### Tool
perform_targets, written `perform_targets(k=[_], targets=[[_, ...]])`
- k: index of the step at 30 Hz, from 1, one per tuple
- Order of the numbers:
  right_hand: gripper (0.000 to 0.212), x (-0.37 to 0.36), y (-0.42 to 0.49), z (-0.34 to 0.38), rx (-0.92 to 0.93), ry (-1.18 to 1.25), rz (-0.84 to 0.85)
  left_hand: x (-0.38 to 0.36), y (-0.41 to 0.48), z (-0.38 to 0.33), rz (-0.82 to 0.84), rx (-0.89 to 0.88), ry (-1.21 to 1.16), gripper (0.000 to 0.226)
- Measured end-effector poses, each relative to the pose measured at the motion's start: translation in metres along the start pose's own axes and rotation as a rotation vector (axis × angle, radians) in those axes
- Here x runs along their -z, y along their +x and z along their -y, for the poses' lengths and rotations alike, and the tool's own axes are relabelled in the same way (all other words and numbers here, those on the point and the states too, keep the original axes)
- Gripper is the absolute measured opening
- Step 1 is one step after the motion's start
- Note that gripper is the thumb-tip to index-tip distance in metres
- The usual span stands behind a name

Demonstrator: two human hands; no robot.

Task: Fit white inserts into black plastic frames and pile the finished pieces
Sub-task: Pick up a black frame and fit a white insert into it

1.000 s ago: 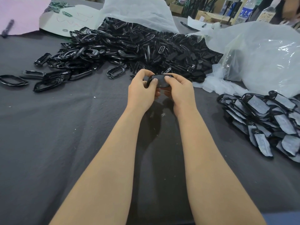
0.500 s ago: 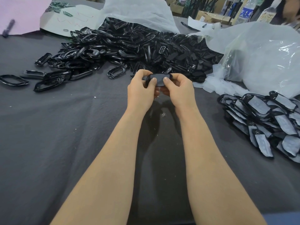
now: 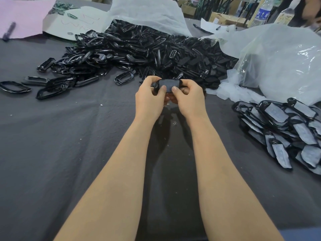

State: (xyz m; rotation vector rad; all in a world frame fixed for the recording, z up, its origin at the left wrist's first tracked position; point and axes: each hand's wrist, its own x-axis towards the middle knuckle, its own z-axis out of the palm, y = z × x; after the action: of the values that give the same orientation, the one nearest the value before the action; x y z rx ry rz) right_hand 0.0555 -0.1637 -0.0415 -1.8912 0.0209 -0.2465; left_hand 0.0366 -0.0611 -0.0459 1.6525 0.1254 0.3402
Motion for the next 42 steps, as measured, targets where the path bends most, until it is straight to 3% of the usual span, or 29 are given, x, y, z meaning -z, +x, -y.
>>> perform_targets(k=[13,25,29,35,39,41,42], targets=[[0.025,0.0,-0.003,0.003,-0.01,0.0,0.043,0.0,0.002,0.002,-0.004,0.003,0.061,0.023],[0.024,0.001,-0.005,0.01,-0.08,-0.001,-0.019,0.0,0.0,-0.001,0.029,0.013,0.053,0.025],[0.007,0.01,-0.008,0.015,-0.055,0.018,-0.057,-0.005,-0.004,-0.01,0.043,0.004,0.046,0.026],[0.008,0.072,-0.013,0.018,-0.043,0.017,-0.229,-0.056,-0.015,-0.044,0.164,-0.136,0.179,0.025],[0.009,0.129,-0.024,0.014,-0.085,0.084,-0.43,-0.111,-0.035,-0.07,0.245,-0.19,0.191,0.022],[0.005,0.155,-0.029,0.009,-0.075,0.004,-0.547,-0.139,-0.049,-0.079,0.289,-0.2,0.2,0.024],[0.013,0.167,-0.032,0.006,-0.074,-0.062,-0.596,-0.152,-0.055,-0.082,0.316,-0.203,0.209,0.026]])
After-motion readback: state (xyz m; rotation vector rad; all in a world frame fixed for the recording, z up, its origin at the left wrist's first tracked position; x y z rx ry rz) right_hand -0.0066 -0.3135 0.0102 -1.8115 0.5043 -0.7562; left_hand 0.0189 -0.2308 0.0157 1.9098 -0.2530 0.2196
